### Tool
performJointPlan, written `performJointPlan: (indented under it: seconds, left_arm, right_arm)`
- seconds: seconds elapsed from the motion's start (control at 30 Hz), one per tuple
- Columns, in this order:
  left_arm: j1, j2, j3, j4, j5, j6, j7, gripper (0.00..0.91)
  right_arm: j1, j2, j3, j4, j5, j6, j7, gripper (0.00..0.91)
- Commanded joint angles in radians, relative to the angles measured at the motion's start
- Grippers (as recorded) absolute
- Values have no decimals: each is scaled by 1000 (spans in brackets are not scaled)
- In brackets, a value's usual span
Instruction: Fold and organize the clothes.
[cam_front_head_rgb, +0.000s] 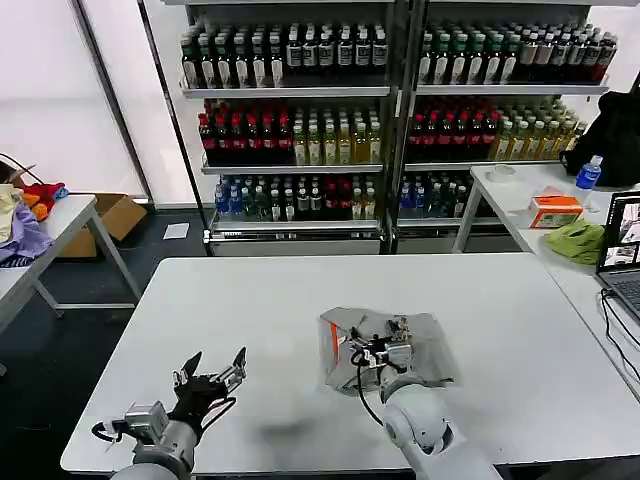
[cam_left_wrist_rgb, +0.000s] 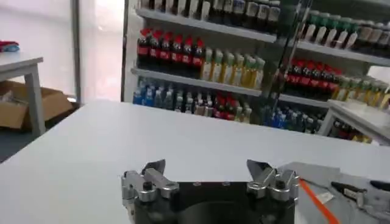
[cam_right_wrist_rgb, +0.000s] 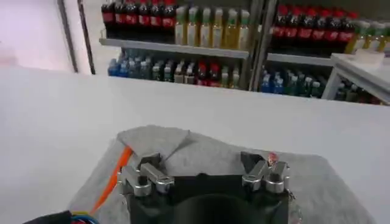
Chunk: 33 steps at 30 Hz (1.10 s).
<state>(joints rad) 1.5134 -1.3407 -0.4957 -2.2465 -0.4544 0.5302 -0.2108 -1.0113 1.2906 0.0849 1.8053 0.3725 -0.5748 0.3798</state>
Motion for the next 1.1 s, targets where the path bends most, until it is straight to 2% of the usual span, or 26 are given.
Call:
performJointPlan:
  seconds: [0.03,0.23,0.43,0.7,0.8,1.1]
  left_arm:
    - [6,-3,1,1,0,-2,3,907]
    - [-1,-10,9,10,4,-2,2,907]
    - [-4,-20,15,13,9,-2,3,907]
    - [6,-16,4,4,8,-5,4,907]
    - [5,-14,2,-5,7,-3,4,907]
    - [3,-9,2,-12,21,-20,5,907]
  right_arm:
    - [-73,-10,54,145,-4,-3,10,907]
    - [-141,-77,92,164,8,-3,-8,907]
    - [-139,-62,69,93,57,-4,6,907]
    - [-126,-48,47,56,72,-5,13,907]
    - [-122,-54,48,71,89,-5,23,907]
    - [-131,-116,150,227,165,-6,48,907]
